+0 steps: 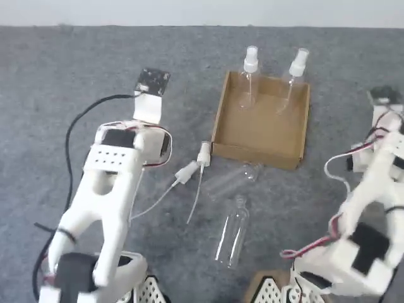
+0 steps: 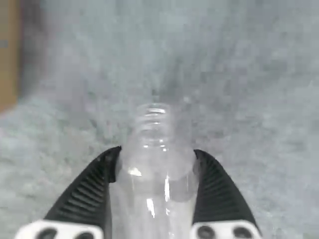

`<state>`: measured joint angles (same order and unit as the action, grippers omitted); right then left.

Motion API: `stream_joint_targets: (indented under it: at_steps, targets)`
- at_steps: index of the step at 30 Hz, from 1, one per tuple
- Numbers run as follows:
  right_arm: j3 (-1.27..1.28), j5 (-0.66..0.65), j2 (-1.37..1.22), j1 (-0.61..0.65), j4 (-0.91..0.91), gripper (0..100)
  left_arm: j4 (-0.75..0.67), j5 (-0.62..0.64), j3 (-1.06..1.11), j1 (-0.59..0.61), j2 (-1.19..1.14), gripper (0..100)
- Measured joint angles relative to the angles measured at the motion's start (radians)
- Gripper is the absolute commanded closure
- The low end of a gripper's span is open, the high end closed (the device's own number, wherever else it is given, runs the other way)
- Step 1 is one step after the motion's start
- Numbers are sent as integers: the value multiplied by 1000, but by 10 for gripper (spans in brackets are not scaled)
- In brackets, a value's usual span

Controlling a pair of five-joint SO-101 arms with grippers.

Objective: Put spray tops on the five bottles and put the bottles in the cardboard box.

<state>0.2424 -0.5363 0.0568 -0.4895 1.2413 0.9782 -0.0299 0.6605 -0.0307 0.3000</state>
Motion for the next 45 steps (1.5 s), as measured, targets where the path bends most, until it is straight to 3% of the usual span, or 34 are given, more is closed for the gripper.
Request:
stream_joint_targets:
  at_steps: [6,14,19,23,29,34,45]
  targets:
    - [0,118,285,210,121,982,34,0,0,2,198,986]
    - [0,279,520,615,192,992,57,0,-2,63,545,987]
    - [124,374,557,879,91,992,129,2,-101,109,756,987]
    - [244,425,557,1022,-60,992,187,11,-207,104,833,987]
    - [393,443,557,1151,-239,992,187,126,-361,104,786,987]
    - [477,443,557,1212,-339,990,107,278,-411,77,697,987]
    - [494,450,559,1306,-396,991,86,315,-416,23,605,987]
